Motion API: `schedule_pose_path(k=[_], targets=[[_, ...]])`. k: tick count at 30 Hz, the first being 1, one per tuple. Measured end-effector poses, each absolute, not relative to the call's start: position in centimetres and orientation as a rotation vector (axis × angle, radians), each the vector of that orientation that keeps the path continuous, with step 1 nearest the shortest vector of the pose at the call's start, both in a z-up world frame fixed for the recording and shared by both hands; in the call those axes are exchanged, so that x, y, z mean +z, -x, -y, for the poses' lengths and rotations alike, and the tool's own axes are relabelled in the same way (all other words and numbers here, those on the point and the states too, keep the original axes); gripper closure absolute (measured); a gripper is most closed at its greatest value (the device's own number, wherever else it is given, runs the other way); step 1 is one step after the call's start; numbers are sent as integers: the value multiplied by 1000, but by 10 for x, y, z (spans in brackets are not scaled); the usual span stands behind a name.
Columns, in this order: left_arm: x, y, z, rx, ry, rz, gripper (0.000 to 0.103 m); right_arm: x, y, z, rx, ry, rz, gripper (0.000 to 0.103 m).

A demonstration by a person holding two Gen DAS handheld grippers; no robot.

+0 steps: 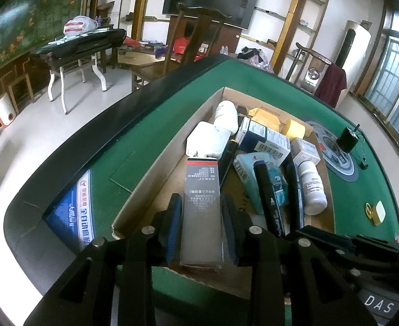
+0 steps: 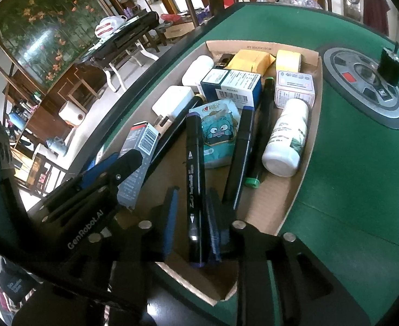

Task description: Organize objects

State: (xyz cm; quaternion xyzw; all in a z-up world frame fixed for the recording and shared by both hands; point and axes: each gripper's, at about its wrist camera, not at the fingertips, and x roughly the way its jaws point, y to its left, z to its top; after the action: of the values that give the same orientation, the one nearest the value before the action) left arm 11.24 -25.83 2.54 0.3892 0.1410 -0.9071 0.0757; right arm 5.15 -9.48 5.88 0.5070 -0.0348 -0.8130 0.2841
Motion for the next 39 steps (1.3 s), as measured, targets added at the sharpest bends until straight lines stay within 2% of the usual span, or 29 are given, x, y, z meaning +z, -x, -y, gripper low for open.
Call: schedule_pose_path(k=[7, 10, 17, 23, 25, 26, 27, 31, 39], targets=[[32, -115, 246, -2731, -1157, -393, 71, 65, -57, 86, -2203, -1329, 97, 82], [36, -117, 240, -2733, -1148, -378, 64, 68, -58, 80, -2212, -1317, 108, 75], [46, -122, 225, -2735, -1109, -317, 62, 72, -63, 69, -2239, -1293, 124, 74], [65, -133, 212, -2726, -929, -229, 47, 74, -66, 54, -2278, -1265, 120, 73], [72, -137, 209, -2711, -871, -210, 41, 75, -67, 51, -2280, -1252, 121, 67], [77, -139, 208, -2710, -831, -201, 34, 75, -67, 48, -2286, -1247, 122, 66], [78, -140, 208, -2711, -812, -199, 22, 75, -67, 47, -2292, -1244, 121, 66], [90, -147, 206, -2728, -704, -198, 4, 75, -68, 42, -2314, -1230, 110, 66], [91, -143, 205, -2652, -687, -159, 2, 75, -69, 34, -2349, -1199, 80, 66]])
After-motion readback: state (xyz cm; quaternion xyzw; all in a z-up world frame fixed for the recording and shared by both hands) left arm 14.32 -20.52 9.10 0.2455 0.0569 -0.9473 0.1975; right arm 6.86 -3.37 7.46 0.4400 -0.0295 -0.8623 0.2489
